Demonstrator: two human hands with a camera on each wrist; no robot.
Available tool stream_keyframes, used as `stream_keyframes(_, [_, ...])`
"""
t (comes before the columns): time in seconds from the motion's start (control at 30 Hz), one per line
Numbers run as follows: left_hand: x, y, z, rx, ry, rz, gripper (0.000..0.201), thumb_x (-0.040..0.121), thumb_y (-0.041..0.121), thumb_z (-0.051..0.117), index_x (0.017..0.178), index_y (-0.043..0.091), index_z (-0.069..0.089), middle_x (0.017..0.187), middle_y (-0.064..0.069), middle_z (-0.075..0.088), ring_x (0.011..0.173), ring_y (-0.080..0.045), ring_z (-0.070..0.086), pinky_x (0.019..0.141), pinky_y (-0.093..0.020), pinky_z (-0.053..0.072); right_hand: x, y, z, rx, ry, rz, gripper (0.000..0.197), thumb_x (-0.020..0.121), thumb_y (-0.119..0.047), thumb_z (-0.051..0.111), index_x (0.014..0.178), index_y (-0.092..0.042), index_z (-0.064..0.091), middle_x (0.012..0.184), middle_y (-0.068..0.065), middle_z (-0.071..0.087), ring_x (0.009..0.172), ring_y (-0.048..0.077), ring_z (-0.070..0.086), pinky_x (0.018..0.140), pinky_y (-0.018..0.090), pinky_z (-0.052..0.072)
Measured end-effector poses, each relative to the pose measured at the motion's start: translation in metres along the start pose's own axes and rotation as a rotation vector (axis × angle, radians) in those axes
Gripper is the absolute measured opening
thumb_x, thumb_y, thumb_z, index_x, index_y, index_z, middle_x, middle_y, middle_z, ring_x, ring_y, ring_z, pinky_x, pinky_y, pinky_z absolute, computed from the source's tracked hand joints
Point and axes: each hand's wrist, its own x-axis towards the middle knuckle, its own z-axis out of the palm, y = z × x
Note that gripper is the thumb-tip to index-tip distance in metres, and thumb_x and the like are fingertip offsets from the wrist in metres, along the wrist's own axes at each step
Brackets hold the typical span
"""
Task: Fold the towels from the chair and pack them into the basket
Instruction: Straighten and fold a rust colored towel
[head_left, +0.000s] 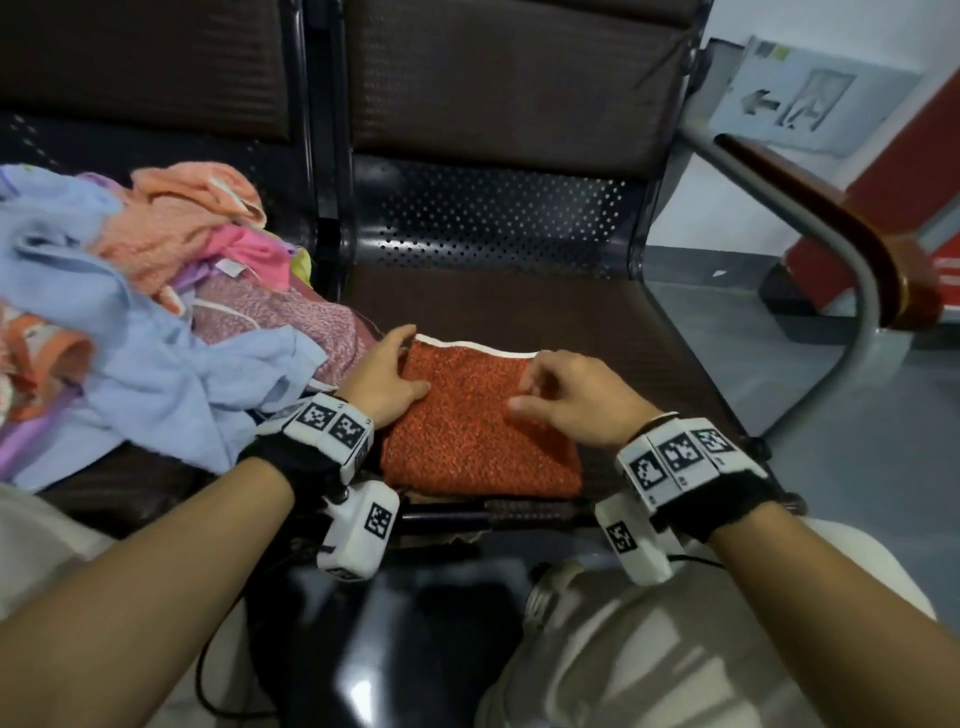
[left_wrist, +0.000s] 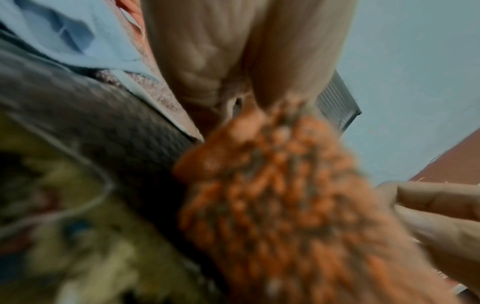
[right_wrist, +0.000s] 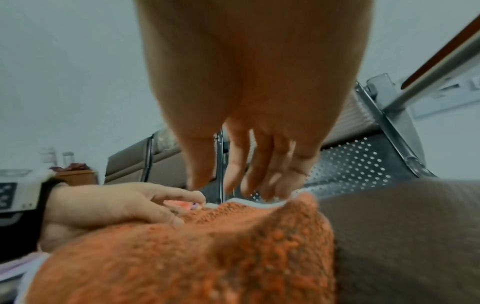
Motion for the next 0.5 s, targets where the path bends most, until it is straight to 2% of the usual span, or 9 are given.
stream_keyframes(0.07, [-0.019,0.002,-0.002,0.035,0.068,0.059,0.064,0.078,0.003,0.069,0.136,0.018,0.047,0.129,-0.011,0.045,0.118,-0.025,0.051,0.105,-0.031,0.039,-0.015,-0.006,0.001,0.08,-0.127,0.022,0.033,0.075,-0.046,0.074,0.097,-0.025,0.061,0.091,-0.009,0.062,0.087,0.008,0.059,0.08,0.021,0.047])
stream_keyframes(0.13, [-0.044,0.004,0.003,0.041,0.17,0.168,0.05,0.074,-0.008,0.063,0.118,0.016,0.063,0.117,-0.007,0.046,0.114,-0.022,0.05,0.104,-0.024,0.037,-0.03,-0.007,0.005,0.161,-0.14,0.062,0.045,0.07,-0.045,0.079,0.105,-0.025,0.059,0.1,-0.011,0.061,0.095,0.006,0.058,0.085,0.02,0.045])
stream_keyframes(0.2, [-0.069,0.004,0.01,0.036,0.22,0.226,0.044,0.073,-0.013,0.057,0.104,0.015,0.071,0.115,-0.006,0.052,0.117,-0.018,0.046,0.106,-0.018,0.029,-0.043,-0.006,0.014,0.137,-0.167,0.076,0.06,0.066,-0.036,0.084,0.118,-0.023,0.055,0.114,-0.009,0.054,0.108,0.006,0.051,0.094,0.02,0.039])
stream_keyframes(0.27, [-0.085,0.003,0.017,0.056,0.202,0.236,0.037,0.078,-0.01,0.056,0.1,0.015,0.073,0.12,-0.005,0.057,0.119,-0.017,0.047,0.105,-0.014,0.024,-0.053,-0.005,0.027,0.061,-0.19,0.083,0.074,0.065,-0.019,0.085,0.13,-0.019,0.049,0.127,-0.002,0.043,0.12,0.011,0.043,0.105,0.022,0.033])
stream_keyframes(0.3, [-0.09,0.001,0.018,0.076,0.17,0.247,0.032,0.081,-0.004,0.057,0.102,0.015,0.073,0.122,-0.003,0.058,0.12,-0.016,0.048,0.105,-0.015,0.023,-0.057,-0.004,0.033,0.044,-0.173,0.078,0.076,0.065,-0.01,0.083,0.132,-0.018,0.048,0.131,0.0,0.041,0.124,0.013,0.04,0.107,0.022,0.031])
stream_keyframes(0.37, [-0.098,-0.002,0.014,0.157,0.066,0.276,0.029,0.085,0.017,0.065,0.114,0.019,0.067,0.128,0.001,0.055,0.124,-0.014,0.043,0.105,-0.016,0.021,-0.064,-0.004,0.044,0.053,-0.072,0.062,0.071,0.067,0.005,0.072,0.131,-0.017,0.051,0.133,0.003,0.043,0.127,0.017,0.041,0.11,0.023,0.03])
stream_keyframes(0.43, [-0.105,-0.007,0.006,0.278,-0.082,0.292,0.055,0.078,0.038,0.072,0.129,0.025,0.056,0.134,0.007,0.044,0.128,-0.01,0.034,0.109,-0.02,0.018,-0.068,-0.004,0.05,0.061,0.027,0.056,0.062,0.069,0.007,0.066,0.125,-0.017,0.057,0.13,0.004,0.051,0.124,0.021,0.046,0.108,0.027,0.033])
stream_keyframes(0.5, [-0.107,-0.009,-0.001,0.429,-0.16,0.326,0.069,0.076,0.033,0.075,0.138,0.025,0.045,0.134,0.009,0.04,0.123,-0.01,0.032,0.108,-0.019,0.018,-0.071,-0.003,0.05,0.063,0.072,0.049,0.05,0.072,0.002,0.065,0.118,-0.017,0.063,0.122,0.004,0.059,0.117,0.021,0.053,0.103,0.021,0.035])
